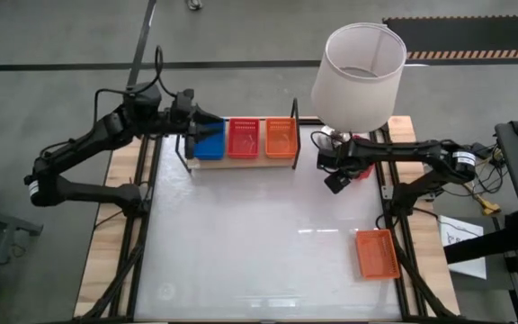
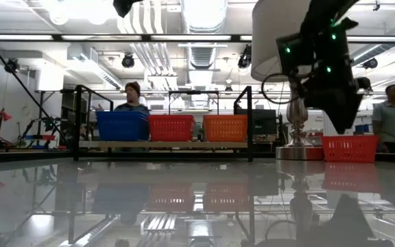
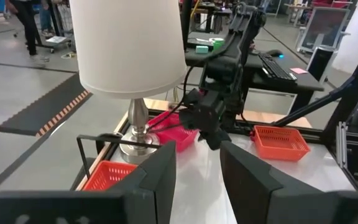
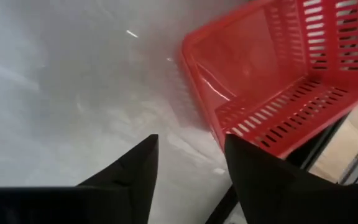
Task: Stack baskets on shelf by color
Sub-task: Stack the red basket on top of the stack red baskets on the shelf
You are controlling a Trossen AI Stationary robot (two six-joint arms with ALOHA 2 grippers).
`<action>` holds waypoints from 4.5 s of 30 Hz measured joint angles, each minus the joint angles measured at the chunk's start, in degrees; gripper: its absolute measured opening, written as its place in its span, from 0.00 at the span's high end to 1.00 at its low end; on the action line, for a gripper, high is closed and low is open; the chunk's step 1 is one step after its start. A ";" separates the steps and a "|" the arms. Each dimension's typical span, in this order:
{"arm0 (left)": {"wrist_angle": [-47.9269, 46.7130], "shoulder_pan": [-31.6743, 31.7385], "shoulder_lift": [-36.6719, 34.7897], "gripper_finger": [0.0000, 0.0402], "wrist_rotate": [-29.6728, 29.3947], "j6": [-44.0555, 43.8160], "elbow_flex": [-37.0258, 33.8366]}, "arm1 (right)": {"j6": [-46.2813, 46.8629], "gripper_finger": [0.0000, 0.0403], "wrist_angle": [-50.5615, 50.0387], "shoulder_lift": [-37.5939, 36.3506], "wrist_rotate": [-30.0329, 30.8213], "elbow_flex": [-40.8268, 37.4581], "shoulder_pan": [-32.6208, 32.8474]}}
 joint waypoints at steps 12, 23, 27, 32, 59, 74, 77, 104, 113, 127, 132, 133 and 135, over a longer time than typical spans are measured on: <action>0.64 0.00 3.09 0.73 0.00 -0.11 0.07 | -0.99 0.54 7.80 -0.02 3.01 -7.97 0.02; 1.76 -0.01 2.24 0.73 0.00 -1.66 0.15 | -4.73 0.54 8.22 -0.15 8.73 -5.71 0.07; 2.22 -0.02 2.03 0.73 0.00 -2.75 0.17 | -6.30 0.54 8.21 -0.15 11.22 -4.81 0.07; 3.69 -0.02 2.03 0.73 0.00 -3.08 0.20 | -9.45 0.54 8.29 0.02 13.99 -5.47 -1.19; 4.98 -0.07 2.16 0.73 0.00 -3.59 0.17 | -14.70 0.97 14.44 -0.67 2.73 -7.60 -2.87; 9.66 -3.77 0.40 0.73 0.02 -10.92 0.20 | -13.23 0.98 13.74 -2.58 -8.72 11.59 23.76; 10.96 -4.13 0.16 0.73 0.05 -13.08 0.20 | -15.90 0.98 13.87 -1.96 -8.63 17.99 29.41; 17.37 -3.98 -8.09 0.73 -0.16 -13.25 0.61 | -43.21 0.98 5.28 41.43 -0.51 79.33 14.15; 17.16 -3.98 -10.81 0.73 -1.92 -11.77 0.61 | -44.95 0.98 5.85 47.53 0.05 81.67 8.79; 17.03 -3.98 -10.65 0.73 -1.95 -11.52 0.59 | -51.45 0.98 6.33 51.39 1.45 81.61 7.82; 16.76 -3.98 -10.66 0.73 -1.95 -11.53 0.59 | -52.45 0.98 6.41 51.47 1.48 81.58 7.78; 16.76 -3.98 -10.63 0.73 -1.95 -11.52 0.59 | -52.59 0.98 6.41 51.47 1.54 81.58 7.78; 16.74 -3.98 -10.65 0.73 -1.95 -11.52 0.59 | -52.66 0.97 6.37 51.47 1.99 81.58 7.78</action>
